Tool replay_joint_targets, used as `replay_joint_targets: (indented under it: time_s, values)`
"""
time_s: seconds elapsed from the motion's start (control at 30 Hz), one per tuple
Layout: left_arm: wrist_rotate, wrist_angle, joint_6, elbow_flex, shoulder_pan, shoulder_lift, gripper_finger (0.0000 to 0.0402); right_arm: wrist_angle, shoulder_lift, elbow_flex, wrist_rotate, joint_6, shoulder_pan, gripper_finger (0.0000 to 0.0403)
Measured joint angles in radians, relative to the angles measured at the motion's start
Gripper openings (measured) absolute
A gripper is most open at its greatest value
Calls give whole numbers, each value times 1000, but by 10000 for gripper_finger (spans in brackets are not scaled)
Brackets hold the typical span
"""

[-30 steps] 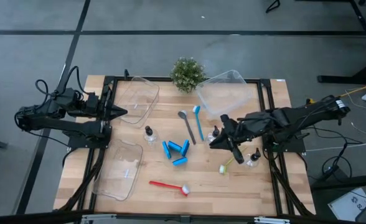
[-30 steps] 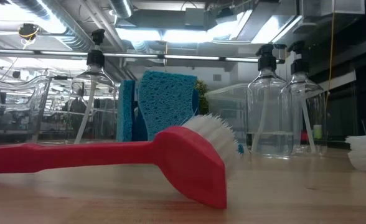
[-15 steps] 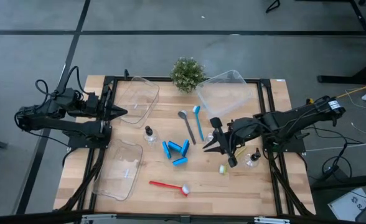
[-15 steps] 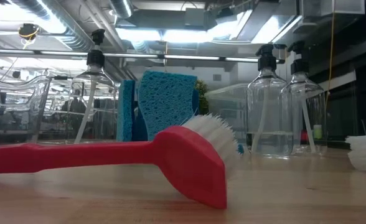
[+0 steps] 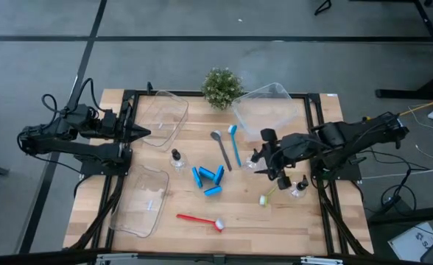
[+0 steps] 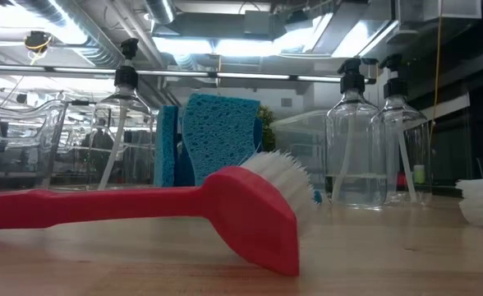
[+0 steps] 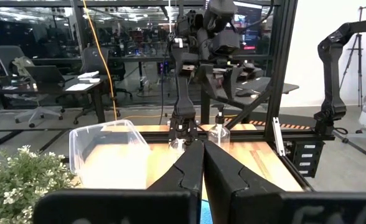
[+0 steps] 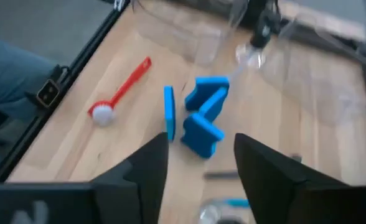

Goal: Pick & Place Kitchen Sink Supplies
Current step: Put the soap dispenser into the white bin

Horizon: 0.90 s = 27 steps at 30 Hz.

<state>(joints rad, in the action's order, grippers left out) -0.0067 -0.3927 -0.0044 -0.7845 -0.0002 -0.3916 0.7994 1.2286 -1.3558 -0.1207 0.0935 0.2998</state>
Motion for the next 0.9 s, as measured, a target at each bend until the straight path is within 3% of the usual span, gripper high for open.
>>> replay_joint_targets:
  time_s: [0.5,0.9]
  values:
    - [0,0,0,0,0,0,6,210,21,5,1,-262,95,179]
    - [0,0,0,0,0,0,8,220,99,6,1,-273,144,172]
